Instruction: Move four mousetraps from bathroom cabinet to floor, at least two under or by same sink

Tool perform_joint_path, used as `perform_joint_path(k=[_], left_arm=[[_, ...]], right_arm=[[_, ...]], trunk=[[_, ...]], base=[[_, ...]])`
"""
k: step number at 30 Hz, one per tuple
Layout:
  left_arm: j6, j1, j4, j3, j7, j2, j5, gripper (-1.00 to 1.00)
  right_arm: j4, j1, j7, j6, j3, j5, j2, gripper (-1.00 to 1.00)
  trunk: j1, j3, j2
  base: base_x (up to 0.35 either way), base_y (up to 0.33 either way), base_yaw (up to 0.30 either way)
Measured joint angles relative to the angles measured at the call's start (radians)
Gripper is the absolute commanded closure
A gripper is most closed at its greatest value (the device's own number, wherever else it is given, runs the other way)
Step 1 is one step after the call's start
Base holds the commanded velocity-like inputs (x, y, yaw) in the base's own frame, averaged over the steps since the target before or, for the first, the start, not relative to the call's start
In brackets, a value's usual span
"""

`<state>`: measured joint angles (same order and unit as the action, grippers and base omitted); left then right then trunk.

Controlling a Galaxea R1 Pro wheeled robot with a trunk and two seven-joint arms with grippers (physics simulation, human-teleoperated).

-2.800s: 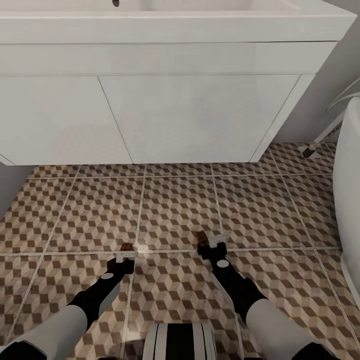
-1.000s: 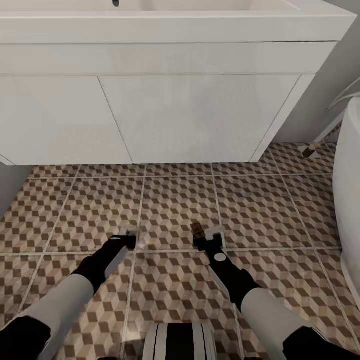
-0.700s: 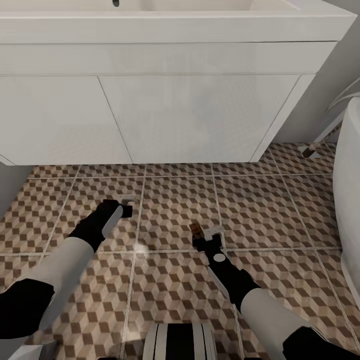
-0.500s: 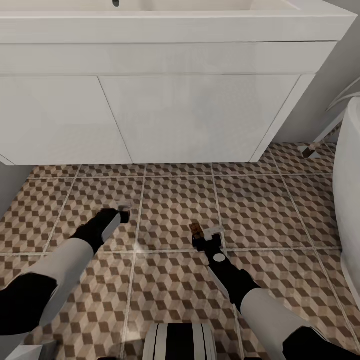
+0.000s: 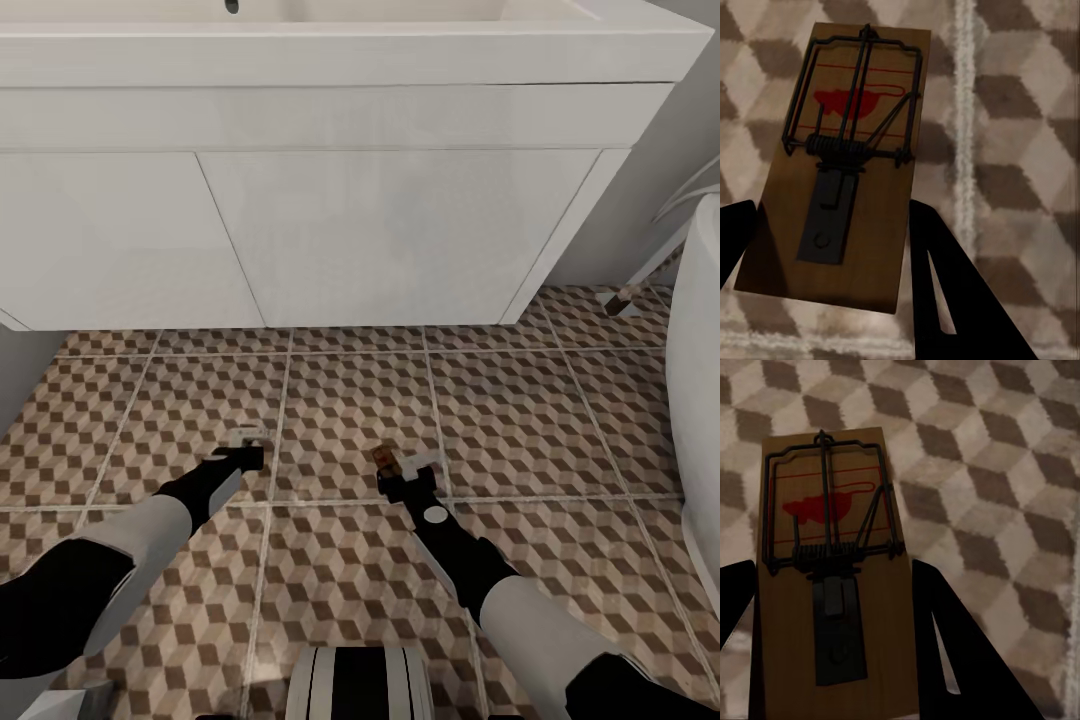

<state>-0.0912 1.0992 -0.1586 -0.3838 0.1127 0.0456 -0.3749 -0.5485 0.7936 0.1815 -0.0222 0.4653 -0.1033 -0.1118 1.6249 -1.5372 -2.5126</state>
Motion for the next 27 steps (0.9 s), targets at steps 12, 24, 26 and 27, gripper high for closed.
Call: perform_joint_path(k=[12,24,26,27], left_arm=[[0.017,-0.006,0.002,-0.003,-0.003,-0.002,0.000,1.00],[0.017,-0.008,0.002,-0.030,-0.004,-0.002,0.001,1.00],[0.017,-0.008,0.002,-0.030,-0.004,-0.002,0.001,1.00],[0.017,-0.008,0.002,-0.031,-0.004,-0.003,0.001,1.00]], right_arm=[[0.000,0.023,-0.007,0.014,0.002,0.003,0.002,1.00],[0.002,0.046,-0.006,0.013,0.001,0.002,0.011,1.00],[0.002,0.046,-0.006,0.013,0.001,0.002,0.011,1.00],[0.002,0.046,-0.006,0.013,0.001,0.002,0.011,1.00]], trunk=[[0.000,0.000,0.000],[0.000,0.000,0.000],[0.000,0.000,0.000],[0.000,0.000,0.000]], base=[[0.000,0.000,0.000],[0.000,0.000,0.000],[0.000,0.000,0.000],[0.000,0.000,0.000]])
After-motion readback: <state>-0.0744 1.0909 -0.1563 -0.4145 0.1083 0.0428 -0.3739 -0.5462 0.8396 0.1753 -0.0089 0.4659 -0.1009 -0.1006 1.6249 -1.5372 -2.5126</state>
